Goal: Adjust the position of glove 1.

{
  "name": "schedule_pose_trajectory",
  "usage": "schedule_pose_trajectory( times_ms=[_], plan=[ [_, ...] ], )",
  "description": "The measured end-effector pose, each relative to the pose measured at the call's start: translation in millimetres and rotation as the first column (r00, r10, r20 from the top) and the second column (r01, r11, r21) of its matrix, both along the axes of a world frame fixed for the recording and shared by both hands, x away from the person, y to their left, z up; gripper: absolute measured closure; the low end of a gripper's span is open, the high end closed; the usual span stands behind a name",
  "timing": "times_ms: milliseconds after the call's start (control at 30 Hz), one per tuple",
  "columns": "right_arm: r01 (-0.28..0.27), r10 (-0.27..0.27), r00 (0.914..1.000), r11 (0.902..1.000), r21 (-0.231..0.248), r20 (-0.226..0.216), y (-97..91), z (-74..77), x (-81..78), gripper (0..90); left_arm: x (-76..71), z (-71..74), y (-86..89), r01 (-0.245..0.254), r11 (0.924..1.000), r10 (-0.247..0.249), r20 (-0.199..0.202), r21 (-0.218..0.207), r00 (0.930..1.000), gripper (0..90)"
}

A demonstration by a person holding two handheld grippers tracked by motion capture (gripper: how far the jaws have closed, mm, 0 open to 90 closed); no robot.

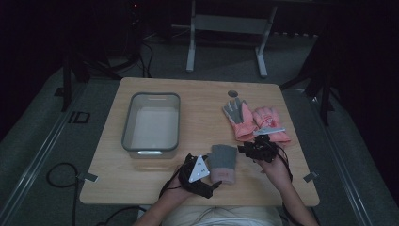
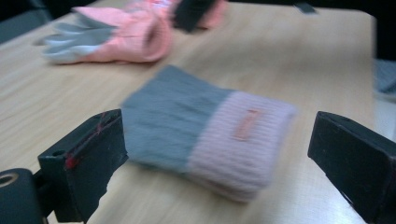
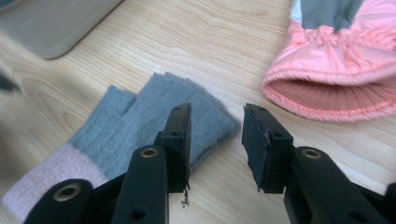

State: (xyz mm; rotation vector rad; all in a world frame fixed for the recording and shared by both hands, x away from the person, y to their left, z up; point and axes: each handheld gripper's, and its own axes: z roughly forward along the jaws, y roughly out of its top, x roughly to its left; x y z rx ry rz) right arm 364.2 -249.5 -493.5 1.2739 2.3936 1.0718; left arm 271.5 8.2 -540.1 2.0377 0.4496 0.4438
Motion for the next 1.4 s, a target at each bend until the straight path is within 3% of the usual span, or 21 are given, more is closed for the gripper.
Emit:
schedule_pose_trajectory(
  times_ms=[100,167,267,467,500,600,667,833,967,1100,1167,1400],
  plan=[
    [-0.005,0.006,0.9999,1.0,0.008,-0.012,4.9,-3.3,7.6,60.0,-0.5,0.2,-12.2,0.035,0.995,-0.038,0.032,0.093,0.9988,3.8],
    [-0.011,0.011,0.9997,0.9998,0.017,-0.023,9.3,-6.5,11.4,59.7,-0.4,-0.8,-19.3,0.067,0.9891,-0.074,0.052,0.131,0.9959,8.4],
    [-0.014,0.016,0.9982,0.9997,0.02,-0.058,14.6,-15.4,18.6,56.2,1.8,-4.3,-28.7,0.113,0.9727,-0.128,0.063,0.203,0.9897,16.9],
    [-0.01,0.013,0.9935,0.9996,0.028,-0.113,17.1,-33.5,27.3,49.0,4.6,-13.3,-41.4,0.183,0.9398,-0.203,0.042,0.289,0.9782,26.1],
    [-0.005,0.008,0.9919,0.9997,0.026,-0.127,17.4,-36.2,28.2,47.6,4.4,-15.1,-42.6,0.178,0.9357,-0.205,0.057,0.304,0.9771,26.9],
    [0.004,-0.003,0.9887,1.0,0.004,-0.15,18.9,-44.9,30.2,41.3,5.0,-15.0,-43.5,0.161,0.9353,-0.193,0.074,0.315,0.9785,33.0],
    [0.019,-0.021,0.9887,0.9997,-0.015,-0.148,20.5,-49.4,29.6,38.5,5.1,-16.6,-43.3,0.162,0.9312,-0.203,0.094,0.326,0.9747,35.2],
    [0.018,-0.021,0.9917,0.9994,-0.029,-0.127,26.9,-50.2,24.6,43.1,4.4,-21.3,-44.2,0.139,0.9186,-0.209,0.155,0.37,0.9656,42.3],
    [0.02,-0.02,0.9898,0.9998,0.001,-0.141,28.1,-50.9,23.9,45.8,7.6,-22.5,-40.1,0.154,0.919,-0.225,0.163,0.363,0.9607,51.9],
    [0.024,-0.02,0.9877,0.9993,0.028,-0.155,30.7,-51.4,24.6,47.9,17.9,-17.7,-32.8,0.194,0.9335,-0.228,0.082,0.302,0.9702,64.1],
    [0.016,-0.007,0.9851,0.9986,0.05,-0.172,31.3,-51.8,26.8,49.4,23.0,-16.4,-29.6,0.214,0.9369,-0.234,0.042,0.276,0.9712,66.3],
    [-0.008,0.03,0.9755,0.995,0.1,-0.218,38.4,-53.1,33.5,58.9,30.0,-14.1,-26.9,0.24,0.9365,-0.245,-0.013,0.255,0.9694,68.9]
  ],
)
